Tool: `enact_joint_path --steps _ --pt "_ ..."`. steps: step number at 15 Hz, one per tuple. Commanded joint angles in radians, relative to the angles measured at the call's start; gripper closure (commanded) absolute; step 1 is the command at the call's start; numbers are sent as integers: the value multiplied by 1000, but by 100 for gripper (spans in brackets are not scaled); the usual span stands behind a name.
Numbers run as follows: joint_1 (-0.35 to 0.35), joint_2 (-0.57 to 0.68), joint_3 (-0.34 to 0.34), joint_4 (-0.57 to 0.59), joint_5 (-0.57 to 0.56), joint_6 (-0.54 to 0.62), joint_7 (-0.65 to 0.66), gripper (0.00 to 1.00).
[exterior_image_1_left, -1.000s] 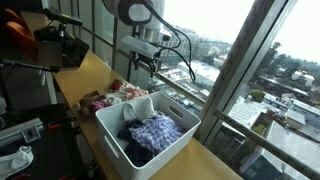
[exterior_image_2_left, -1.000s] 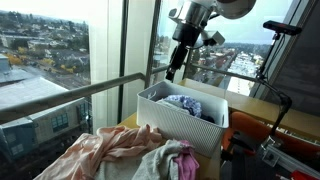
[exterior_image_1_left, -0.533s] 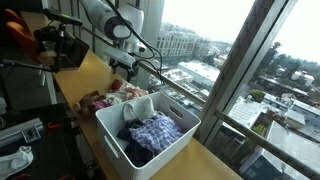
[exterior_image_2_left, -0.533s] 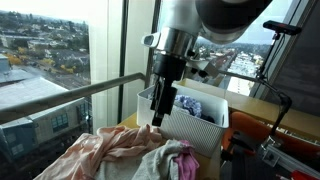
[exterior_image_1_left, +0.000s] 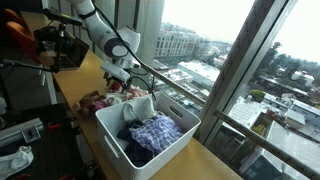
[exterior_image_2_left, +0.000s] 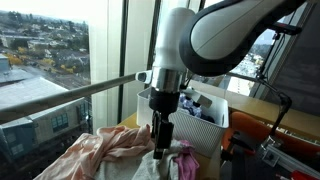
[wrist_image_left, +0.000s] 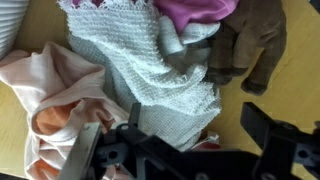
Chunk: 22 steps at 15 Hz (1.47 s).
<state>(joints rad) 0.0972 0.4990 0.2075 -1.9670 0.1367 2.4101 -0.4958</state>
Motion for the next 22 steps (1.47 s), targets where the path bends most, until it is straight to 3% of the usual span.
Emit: enact_joint_path --steps 1,8,10,19,22 --pt "-15 63 19 44 -24 -5 -4 0" --pt "-15 154 17 72 -60 -3 -1 0" --pt "-18 178 21 81 -66 -2 -1 26" --pt "-38 210 29 94 -80 1 -8 94" --pt "-47 201 38 89 -74 0 -14 100"
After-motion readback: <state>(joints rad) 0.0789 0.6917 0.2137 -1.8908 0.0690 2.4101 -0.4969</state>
